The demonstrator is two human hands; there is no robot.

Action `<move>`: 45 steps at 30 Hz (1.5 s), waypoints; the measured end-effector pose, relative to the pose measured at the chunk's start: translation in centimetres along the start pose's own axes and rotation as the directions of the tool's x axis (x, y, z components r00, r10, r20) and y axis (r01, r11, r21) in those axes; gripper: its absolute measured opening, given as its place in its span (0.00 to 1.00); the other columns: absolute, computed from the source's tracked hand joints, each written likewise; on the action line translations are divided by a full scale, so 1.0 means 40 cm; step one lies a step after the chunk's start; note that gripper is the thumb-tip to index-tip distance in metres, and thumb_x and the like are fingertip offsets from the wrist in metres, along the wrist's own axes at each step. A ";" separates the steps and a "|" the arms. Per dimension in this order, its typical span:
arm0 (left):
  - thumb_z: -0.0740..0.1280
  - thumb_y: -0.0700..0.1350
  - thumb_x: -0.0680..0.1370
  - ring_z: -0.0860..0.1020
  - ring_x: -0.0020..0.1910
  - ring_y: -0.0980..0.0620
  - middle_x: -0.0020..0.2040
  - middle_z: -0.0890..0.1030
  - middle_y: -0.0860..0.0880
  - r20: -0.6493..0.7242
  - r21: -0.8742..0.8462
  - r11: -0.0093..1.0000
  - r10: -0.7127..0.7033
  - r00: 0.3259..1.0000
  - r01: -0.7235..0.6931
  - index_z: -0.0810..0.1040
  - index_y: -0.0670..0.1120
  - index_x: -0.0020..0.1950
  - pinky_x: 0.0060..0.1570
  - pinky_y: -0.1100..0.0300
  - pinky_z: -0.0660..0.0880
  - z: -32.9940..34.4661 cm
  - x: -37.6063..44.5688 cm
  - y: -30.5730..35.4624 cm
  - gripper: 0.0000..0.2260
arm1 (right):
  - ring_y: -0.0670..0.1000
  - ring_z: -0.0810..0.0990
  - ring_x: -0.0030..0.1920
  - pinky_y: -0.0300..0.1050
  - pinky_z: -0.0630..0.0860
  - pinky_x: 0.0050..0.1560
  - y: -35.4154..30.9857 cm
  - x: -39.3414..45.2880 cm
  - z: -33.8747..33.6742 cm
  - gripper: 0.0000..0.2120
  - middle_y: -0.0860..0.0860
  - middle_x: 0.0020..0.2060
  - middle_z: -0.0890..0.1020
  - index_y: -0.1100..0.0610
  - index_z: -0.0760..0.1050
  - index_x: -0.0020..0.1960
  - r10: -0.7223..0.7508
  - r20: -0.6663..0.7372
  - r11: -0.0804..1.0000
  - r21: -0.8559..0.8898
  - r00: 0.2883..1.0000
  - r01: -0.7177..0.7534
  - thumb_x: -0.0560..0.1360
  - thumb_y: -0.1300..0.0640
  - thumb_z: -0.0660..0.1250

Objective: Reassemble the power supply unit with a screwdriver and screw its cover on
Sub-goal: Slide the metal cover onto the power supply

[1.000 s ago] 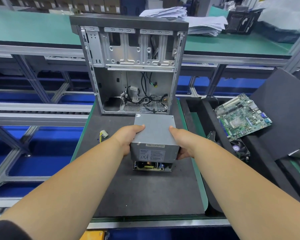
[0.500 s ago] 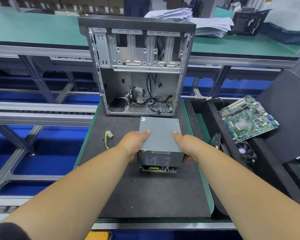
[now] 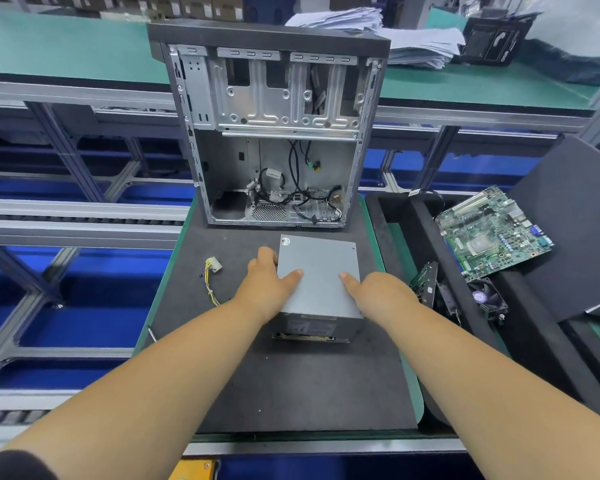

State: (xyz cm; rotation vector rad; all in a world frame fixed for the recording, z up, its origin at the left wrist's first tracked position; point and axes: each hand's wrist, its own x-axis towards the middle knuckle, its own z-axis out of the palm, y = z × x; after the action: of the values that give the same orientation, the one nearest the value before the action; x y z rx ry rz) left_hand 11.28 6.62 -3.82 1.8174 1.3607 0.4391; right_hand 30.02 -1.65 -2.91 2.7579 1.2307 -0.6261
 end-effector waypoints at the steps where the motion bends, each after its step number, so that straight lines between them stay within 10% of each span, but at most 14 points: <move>1: 0.66 0.56 0.77 0.75 0.51 0.45 0.57 0.70 0.46 0.017 0.011 1.000 0.009 1.000 -0.009 0.64 0.47 0.55 0.54 0.48 0.75 -0.001 0.005 0.000 0.17 | 0.54 0.74 0.36 0.44 0.64 0.32 0.000 0.004 -0.003 0.32 0.52 0.35 0.75 0.56 0.72 0.38 -0.001 -0.024 1.000 0.000 1.000 0.001 0.78 0.31 0.46; 8: 0.55 0.56 0.82 0.59 0.74 0.41 0.74 0.65 0.43 0.011 0.088 0.996 -0.017 1.000 0.016 0.59 0.46 0.77 0.72 0.47 0.60 -0.023 0.077 0.012 0.26 | 0.60 0.74 0.58 0.48 0.68 0.50 -0.043 0.047 -0.021 0.29 0.56 0.63 0.71 0.58 0.67 0.67 -0.006 -0.118 0.830 0.554 0.993 0.071 0.80 0.36 0.54; 12: 0.50 0.62 0.82 0.65 0.72 0.44 0.74 0.68 0.47 0.214 0.017 0.998 -0.067 0.974 0.065 0.65 0.48 0.76 0.66 0.53 0.61 -0.036 0.119 -0.003 0.27 | 0.60 0.66 0.71 0.50 0.65 0.59 -0.071 0.082 -0.017 0.29 0.55 0.75 0.64 0.55 0.59 0.77 -0.021 -0.032 0.729 0.683 0.999 0.038 0.82 0.40 0.51; 45: 0.46 0.62 0.82 0.69 0.66 0.40 0.70 0.68 0.40 0.239 0.201 0.974 -0.150 0.960 0.102 0.65 0.40 0.72 0.63 0.50 0.66 0.011 0.148 -0.045 0.30 | 0.61 0.72 0.66 0.49 0.66 0.55 -0.079 0.144 0.070 0.33 0.60 0.69 0.72 0.63 0.66 0.72 0.110 0.080 0.786 0.603 0.991 -0.136 0.82 0.38 0.45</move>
State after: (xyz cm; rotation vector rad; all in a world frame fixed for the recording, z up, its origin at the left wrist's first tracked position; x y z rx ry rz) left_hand 12.56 12.02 -6.56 1.8496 1.3646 0.0094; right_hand 30.21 3.93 -7.36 3.2656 0.9433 -1.2520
